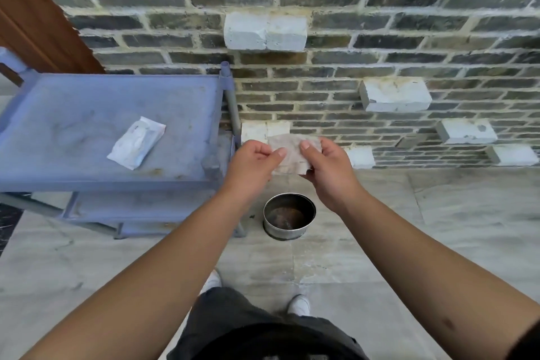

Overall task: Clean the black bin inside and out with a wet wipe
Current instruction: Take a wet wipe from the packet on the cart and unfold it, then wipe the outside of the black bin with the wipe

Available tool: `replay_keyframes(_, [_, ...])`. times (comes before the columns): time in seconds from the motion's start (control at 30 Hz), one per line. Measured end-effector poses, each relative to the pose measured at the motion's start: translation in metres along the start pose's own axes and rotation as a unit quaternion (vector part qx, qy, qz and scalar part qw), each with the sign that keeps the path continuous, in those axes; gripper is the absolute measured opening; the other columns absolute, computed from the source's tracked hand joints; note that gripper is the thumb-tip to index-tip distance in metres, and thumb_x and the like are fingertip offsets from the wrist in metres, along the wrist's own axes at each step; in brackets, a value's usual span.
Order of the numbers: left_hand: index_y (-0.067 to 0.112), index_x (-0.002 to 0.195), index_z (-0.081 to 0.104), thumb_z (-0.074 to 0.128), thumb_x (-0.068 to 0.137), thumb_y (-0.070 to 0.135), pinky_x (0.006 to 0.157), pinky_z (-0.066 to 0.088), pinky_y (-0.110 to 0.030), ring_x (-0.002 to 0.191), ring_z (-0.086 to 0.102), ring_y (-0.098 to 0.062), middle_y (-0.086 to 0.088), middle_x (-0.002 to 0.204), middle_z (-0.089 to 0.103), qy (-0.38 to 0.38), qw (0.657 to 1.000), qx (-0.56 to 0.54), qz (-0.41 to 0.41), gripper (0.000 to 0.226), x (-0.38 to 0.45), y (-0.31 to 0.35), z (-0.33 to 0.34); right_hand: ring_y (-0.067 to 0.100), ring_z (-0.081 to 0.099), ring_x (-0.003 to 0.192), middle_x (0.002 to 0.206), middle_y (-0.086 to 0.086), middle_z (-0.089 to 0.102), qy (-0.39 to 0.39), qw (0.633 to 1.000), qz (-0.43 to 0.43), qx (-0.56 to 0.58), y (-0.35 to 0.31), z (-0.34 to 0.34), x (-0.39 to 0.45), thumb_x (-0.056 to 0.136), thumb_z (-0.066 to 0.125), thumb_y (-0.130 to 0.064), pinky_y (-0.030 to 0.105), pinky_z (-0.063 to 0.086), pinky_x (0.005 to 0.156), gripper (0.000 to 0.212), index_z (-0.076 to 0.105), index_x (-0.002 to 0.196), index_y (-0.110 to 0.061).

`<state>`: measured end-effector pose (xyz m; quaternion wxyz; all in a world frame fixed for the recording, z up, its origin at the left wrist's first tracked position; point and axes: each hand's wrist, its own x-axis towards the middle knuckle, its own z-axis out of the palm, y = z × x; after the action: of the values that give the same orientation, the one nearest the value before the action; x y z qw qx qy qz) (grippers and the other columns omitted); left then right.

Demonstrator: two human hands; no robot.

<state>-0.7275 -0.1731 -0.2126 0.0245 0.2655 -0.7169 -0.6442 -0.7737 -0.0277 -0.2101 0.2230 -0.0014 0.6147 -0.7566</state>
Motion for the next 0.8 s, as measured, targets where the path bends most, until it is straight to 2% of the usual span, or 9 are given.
replay_keyframes(0.07, [0.019, 0.089, 0.057, 0.075, 0.079, 0.031, 0.067, 0.053, -0.035, 0.075, 0.062, -0.016, -0.004, 0.091, 0.067, 0.000, 1.000, -0.008, -0.024, 0.024, -0.010, -0.008, 0.015, 0.028, 0.069, 0.087, 0.092, 0.011, 0.072, -0.001, 1.000, 0.008, -0.002, 0.002, -0.011, -0.011, 0.098, 0.058, -0.015, 0.044, 0.057, 0.080, 0.008, 0.065, 0.094, -0.014])
replay_keyframes(0.17, [0.022, 0.092, 0.056, 0.074, 0.081, 0.023, 0.063, 0.048, -0.030, 0.080, 0.062, -0.016, -0.005, 0.099, 0.067, 0.012, 0.999, -0.026, -0.043, 0.021, -0.021, -0.018, 0.026, 0.031, 0.065, 0.089, 0.095, 0.015, 0.070, 0.009, 1.000, 0.013, -0.006, 0.010, -0.023, -0.023, 0.099, 0.057, -0.016, 0.052, 0.052, 0.084, 0.009, 0.064, 0.098, -0.011])
replay_keyframes(0.23, [0.019, 0.093, 0.060, 0.072, 0.081, 0.022, 0.065, 0.047, -0.030, 0.081, 0.064, -0.016, -0.004, 0.095, 0.069, 0.014, 0.998, -0.032, -0.050, 0.017, -0.026, -0.022, 0.028, 0.033, 0.065, 0.092, 0.103, 0.023, 0.070, 0.018, 1.000, 0.019, -0.014, 0.015, -0.028, -0.029, 0.099, 0.057, -0.018, 0.059, 0.051, 0.089, 0.015, 0.063, 0.104, -0.005])
replay_keyframes(0.3, [0.020, 0.082, 0.062, 0.071, 0.082, 0.023, 0.067, 0.047, -0.030, 0.076, 0.063, -0.015, 0.000, 0.084, 0.070, 0.008, 0.999, -0.018, -0.048, 0.009, -0.029, -0.028, 0.027, 0.033, 0.066, 0.095, 0.112, 0.028, 0.068, 0.027, 0.999, 0.028, -0.026, 0.022, -0.030, -0.036, 0.100, 0.056, -0.018, 0.063, 0.049, 0.092, 0.021, 0.060, 0.111, -0.001])
replay_keyframes(0.37, [0.021, 0.075, 0.062, 0.069, 0.084, 0.023, 0.069, 0.047, -0.032, 0.072, 0.062, -0.015, 0.001, 0.079, 0.069, -0.002, 0.999, -0.003, -0.037, 0.011, -0.032, -0.036, 0.027, 0.031, 0.067, 0.095, 0.107, 0.023, 0.071, 0.030, 0.999, 0.036, -0.027, 0.032, -0.033, -0.040, 0.098, 0.058, -0.016, 0.063, 0.049, 0.093, 0.019, 0.060, 0.111, -0.002])
replay_keyframes(0.5, [0.022, 0.078, 0.062, 0.065, 0.087, 0.022, 0.075, 0.053, -0.038, 0.079, 0.067, -0.016, 0.000, 0.083, 0.072, -0.041, 0.999, 0.011, -0.031, 0.009, -0.026, -0.068, 0.031, 0.031, 0.071, 0.093, 0.100, 0.015, 0.075, 0.046, 0.997, 0.055, -0.015, 0.065, -0.041, -0.037, 0.093, 0.064, -0.009, 0.059, 0.052, 0.094, 0.014, 0.070, 0.106, -0.009])
replay_keyframes(0.6, [0.024, 0.079, 0.060, 0.063, 0.088, 0.021, 0.071, 0.052, -0.036, 0.076, 0.065, -0.016, 0.001, 0.082, 0.072, -0.043, 0.998, 0.016, -0.052, 0.009, -0.016, -0.107, 0.044, 0.038, 0.068, 0.096, 0.106, 0.027, 0.071, 0.045, 0.997, 0.064, -0.012, 0.106, -0.055, -0.024, 0.095, 0.061, -0.006, 0.064, 0.049, 0.095, 0.018, 0.070, 0.109, -0.001])
replay_keyframes(0.67, [0.026, 0.081, 0.060, 0.063, 0.088, 0.018, 0.066, 0.050, -0.031, 0.076, 0.065, -0.016, 0.003, 0.084, 0.072, -0.042, 0.997, 0.007, -0.062, 0.011, -0.002, -0.141, 0.055, 0.037, 0.067, 0.094, 0.106, 0.028, 0.070, 0.062, 0.995, 0.073, -0.008, 0.142, -0.072, -0.008, 0.095, 0.060, -0.007, 0.066, 0.048, 0.095, 0.021, 0.067, 0.113, 0.002])
replay_keyframes(0.8, [0.028, 0.091, 0.060, 0.065, 0.085, 0.007, 0.061, 0.050, -0.020, 0.075, 0.068, -0.013, 0.000, 0.089, 0.072, -0.070, 0.996, -0.006, -0.048, 0.022, 0.037, -0.226, 0.088, 0.030, 0.070, 0.088, 0.094, 0.012, 0.076, 0.081, 0.994, 0.070, 0.007, 0.239, -0.113, 0.028, 0.095, 0.059, -0.007, 0.053, 0.054, 0.086, 0.020, 0.076, 0.102, -0.014])
